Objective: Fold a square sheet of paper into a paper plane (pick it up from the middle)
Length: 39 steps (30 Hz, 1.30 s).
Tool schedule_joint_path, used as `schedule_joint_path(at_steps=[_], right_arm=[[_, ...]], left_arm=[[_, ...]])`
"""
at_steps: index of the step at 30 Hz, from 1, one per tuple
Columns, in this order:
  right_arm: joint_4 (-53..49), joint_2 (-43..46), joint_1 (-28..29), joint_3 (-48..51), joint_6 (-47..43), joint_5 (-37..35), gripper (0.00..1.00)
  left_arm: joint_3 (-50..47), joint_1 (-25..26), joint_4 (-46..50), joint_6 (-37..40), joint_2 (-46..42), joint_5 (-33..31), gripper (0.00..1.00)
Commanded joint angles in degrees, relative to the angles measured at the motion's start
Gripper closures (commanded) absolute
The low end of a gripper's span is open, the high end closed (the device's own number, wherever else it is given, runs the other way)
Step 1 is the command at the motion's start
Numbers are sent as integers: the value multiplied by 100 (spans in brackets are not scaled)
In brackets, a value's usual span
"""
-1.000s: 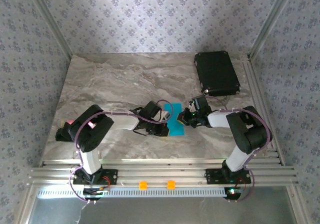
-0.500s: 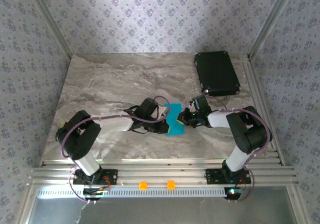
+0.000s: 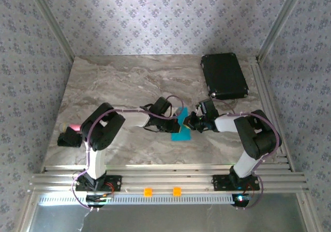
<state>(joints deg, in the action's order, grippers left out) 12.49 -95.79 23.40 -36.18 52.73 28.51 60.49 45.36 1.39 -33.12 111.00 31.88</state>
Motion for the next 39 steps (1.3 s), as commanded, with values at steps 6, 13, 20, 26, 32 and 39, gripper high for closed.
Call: schedule_joint_path(at_steps=[6,13,20,26,32,39], right_arm=[[-631,-177,-53,178,9,-259,100],[-629,-7,-47,58,-114,-140,100],[-884,893,121,88,-403,-629,97],[-559,350,645,-241,-279,-371,100],[-131,-23,446,252,41,-383,100],[-127,82,-468,275,-208,-34,100]], left_arm=[[-900,114,-96,121,-183,-127,99],[-864,178,222,271,-256,-432,99],[-883,180,117,132,-219,-533,100],[-950,178,26,47,-232,-602,100],[-938,176,-10,0,-230,-612,100],[-932,199,39,78,-162,-609,100]])
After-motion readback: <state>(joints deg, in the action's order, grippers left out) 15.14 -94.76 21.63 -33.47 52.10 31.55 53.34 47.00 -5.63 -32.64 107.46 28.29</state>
